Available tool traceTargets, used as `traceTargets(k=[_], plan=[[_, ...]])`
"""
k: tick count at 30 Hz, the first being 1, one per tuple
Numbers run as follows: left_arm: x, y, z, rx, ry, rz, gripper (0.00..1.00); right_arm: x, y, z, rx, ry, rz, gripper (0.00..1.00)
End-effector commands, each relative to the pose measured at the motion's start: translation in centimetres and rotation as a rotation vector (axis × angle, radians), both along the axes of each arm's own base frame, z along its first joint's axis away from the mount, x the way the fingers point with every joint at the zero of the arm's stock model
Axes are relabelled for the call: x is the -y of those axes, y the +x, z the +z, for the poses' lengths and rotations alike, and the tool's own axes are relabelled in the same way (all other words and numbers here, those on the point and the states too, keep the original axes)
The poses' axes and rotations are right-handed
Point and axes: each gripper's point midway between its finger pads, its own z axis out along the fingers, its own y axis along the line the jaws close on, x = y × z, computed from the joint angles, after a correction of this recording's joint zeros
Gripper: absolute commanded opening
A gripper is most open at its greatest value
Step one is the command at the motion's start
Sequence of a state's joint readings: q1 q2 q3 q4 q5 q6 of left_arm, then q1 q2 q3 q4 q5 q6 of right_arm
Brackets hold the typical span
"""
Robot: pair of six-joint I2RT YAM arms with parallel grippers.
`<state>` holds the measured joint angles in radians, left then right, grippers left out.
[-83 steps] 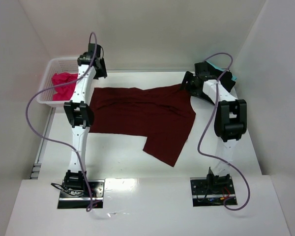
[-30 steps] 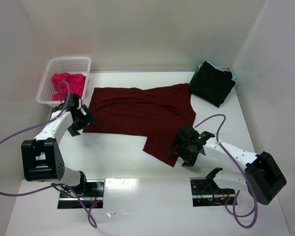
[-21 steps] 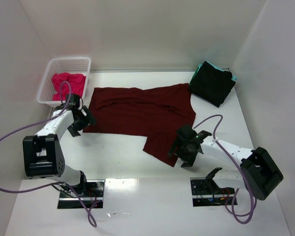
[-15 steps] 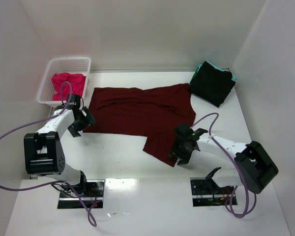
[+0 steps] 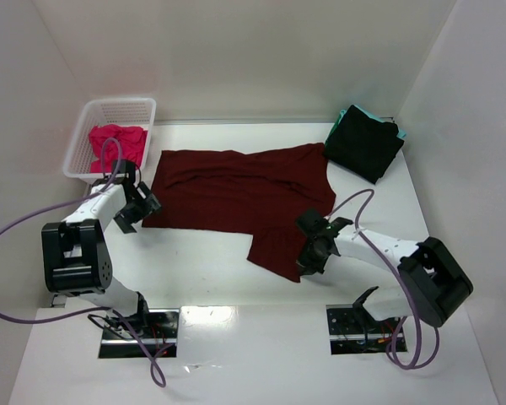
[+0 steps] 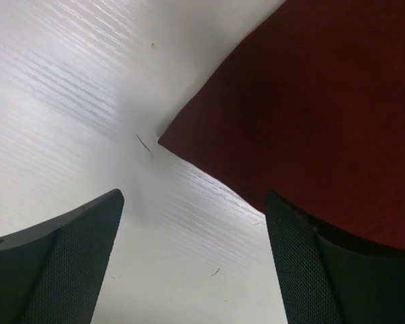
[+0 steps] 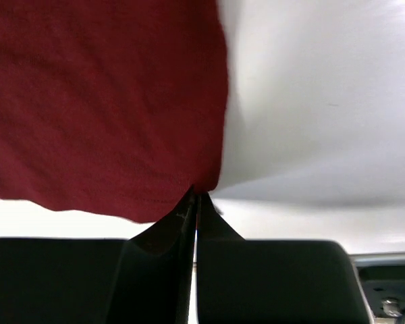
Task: Fold and stack the t-shirts
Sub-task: Grap the side of the flattened tshirt closest away from the robot with both arms
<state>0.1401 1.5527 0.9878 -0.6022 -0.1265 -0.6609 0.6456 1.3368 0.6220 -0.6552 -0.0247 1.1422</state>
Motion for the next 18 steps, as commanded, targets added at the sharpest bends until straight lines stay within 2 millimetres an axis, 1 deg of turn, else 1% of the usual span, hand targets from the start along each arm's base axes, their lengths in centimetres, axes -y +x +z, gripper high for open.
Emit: traceTargets(k=[1, 4, 6, 9, 10, 11, 12, 14, 15, 17, 18], plan=[[-0.5, 0.6, -0.2, -0.009, 0.006, 0.005, 0.90, 2.1, 0.0, 1.1, 0.059, -0.072, -0.089, 0.00], [-0.6, 0.5, -0.4, -0.016, 0.012, 0.007, 0.89, 2.3, 0.0, 1.6, 0.056, -0.066, -0.131, 0.00], [-0.7, 0.5, -0.5, -0.020, 0.016, 0.009, 0.88, 2.2, 0.7, 2.2, 0.074, -0.077, -0.140, 0.00], [-1.2, 0.4, -0.9, -0.037, 0.043, 0.031, 0.85, 2.2, 1.5, 2.8, 0.100, -0.085, -0.160, 0.00], [-1.5, 0.4, -1.0, -0.043, 0.056, 0.036, 0.84, 2.0, 1.9, 3.3, 0.116, -0.073, -0.169, 0.00], [-1.9, 0.6, -0.8, -0.038, 0.076, 0.045, 0.83, 2.2, 2.1, 3.4, 0.126, -0.084, -0.176, 0.00], [-2.1, 0.8, -0.8, -0.038, 0.086, 0.055, 0.82, 2.5, 2.3, 4.2, 0.138, -0.095, -0.194, 0.00], [-2.4, 0.7, -0.7, -0.041, 0.102, 0.061, 0.82, 3.4, 2.6, 5.0, 0.160, -0.125, -0.240, 0.00], [-2.4, 0.7, -0.7, -0.041, 0.102, 0.061, 0.81, 3.8, 2.4, 5.3, 0.156, -0.141, -0.249, 0.00], [-2.3, 0.8, -0.8, -0.040, 0.093, 0.058, 0.78, 4.1, 2.6, 6.1, 0.172, -0.126, -0.269, 0.00], [-2.3, 0.7, -1.0, -0.047, 0.092, 0.057, 0.76, 4.4, 2.6, 6.0, 0.171, -0.127, -0.279, 0.00]])
